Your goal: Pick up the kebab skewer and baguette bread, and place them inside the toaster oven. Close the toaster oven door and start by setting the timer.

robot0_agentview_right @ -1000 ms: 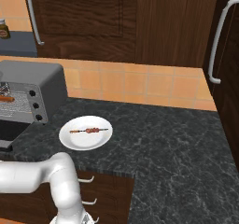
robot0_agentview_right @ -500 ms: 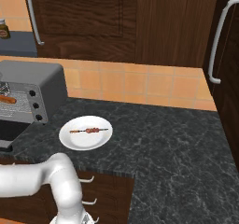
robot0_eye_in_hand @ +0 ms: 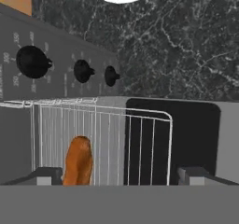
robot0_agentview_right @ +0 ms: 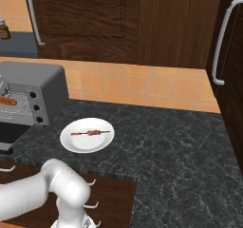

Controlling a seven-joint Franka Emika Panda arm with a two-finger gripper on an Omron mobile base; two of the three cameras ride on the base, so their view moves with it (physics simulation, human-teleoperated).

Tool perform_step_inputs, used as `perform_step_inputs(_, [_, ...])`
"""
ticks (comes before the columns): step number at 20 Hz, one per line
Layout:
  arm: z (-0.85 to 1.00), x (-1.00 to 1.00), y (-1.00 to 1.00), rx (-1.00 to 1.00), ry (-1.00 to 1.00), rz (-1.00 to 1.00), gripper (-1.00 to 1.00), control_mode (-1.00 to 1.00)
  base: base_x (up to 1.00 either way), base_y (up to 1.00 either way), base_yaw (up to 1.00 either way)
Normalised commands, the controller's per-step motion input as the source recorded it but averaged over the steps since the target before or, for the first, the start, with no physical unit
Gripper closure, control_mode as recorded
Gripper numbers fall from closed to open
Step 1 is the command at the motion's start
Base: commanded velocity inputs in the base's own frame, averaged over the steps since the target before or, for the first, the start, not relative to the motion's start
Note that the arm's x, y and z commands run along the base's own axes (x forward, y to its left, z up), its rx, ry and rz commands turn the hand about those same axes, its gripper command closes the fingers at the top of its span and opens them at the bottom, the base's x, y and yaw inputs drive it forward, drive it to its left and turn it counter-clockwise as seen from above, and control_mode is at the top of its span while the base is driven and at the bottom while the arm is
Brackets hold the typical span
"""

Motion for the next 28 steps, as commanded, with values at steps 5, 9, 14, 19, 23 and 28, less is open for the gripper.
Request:
perform_step_inputs(5, [0.08, -0.22, -0.70, 0.00, 0.09, 0.00, -1.00, -1.00, 0.00, 0.00, 0.00])
perform_step_inputs(9, [0.00, 0.09, -0.51, 0.00, 0.17, 0.06, -1.00, -1.00, 0.00, 0.00, 0.00])
perform_step_inputs(14, [0.00, 0.22, -0.40, 0.00, 0.21, 0.09, -1.00, -1.00, 0.00, 0.00, 0.00])
perform_step_inputs(19, [0.00, 0.04, -0.73, 0.00, 0.19, 0.00, -1.00, -1.00, 0.00, 0.00, 0.00])
perform_step_inputs(23, [0.00, 0.00, -0.75, 0.00, 0.20, 0.00, -1.00, -1.00, 0.00, 0.00, 0.00])
perform_step_inputs(28, [0.00, 0.00, -0.65, 0.00, 0.23, 0.00, -1.00, -1.00, 0.00, 0.00, 0.00])
